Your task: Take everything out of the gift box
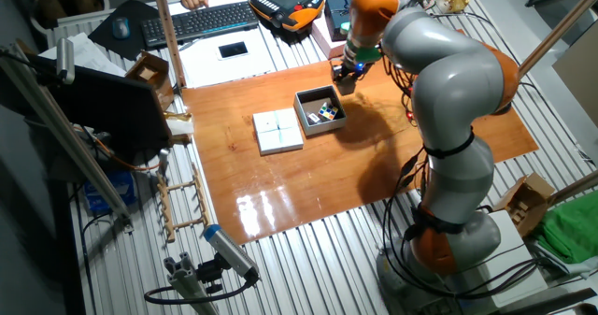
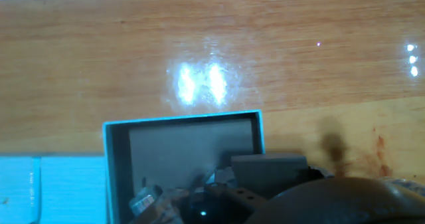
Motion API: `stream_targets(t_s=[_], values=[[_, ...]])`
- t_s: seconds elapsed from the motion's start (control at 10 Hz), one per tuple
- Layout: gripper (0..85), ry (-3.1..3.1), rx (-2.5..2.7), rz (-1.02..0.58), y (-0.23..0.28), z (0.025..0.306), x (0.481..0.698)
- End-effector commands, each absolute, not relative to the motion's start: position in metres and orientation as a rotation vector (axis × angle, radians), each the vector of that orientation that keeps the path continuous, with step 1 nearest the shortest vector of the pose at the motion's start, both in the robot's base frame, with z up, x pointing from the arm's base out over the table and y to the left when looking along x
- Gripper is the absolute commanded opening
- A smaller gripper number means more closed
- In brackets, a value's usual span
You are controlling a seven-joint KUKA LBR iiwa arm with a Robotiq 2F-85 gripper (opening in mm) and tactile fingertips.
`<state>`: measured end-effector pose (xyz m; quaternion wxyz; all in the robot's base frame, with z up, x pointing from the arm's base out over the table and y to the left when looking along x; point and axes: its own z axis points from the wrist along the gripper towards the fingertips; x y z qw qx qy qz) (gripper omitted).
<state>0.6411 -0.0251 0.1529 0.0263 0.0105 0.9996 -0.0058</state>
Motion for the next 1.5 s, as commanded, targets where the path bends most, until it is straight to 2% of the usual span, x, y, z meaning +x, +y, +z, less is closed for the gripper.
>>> stream_targets(t_s=[0.0, 0.5, 0.9, 1.4], values=[[1.0, 3.09, 0.022, -0.023, -0.04, 0.151, 0.643], [1.0, 3.068, 0.023, 0.025, -0.071, 0.112, 0.644], [1.0, 3.044, 0.025, 0.055, -0.068, 0.083, 0.652], [1.0, 3.035, 0.004, 0.047, -0.066, 0.067, 0.656]])
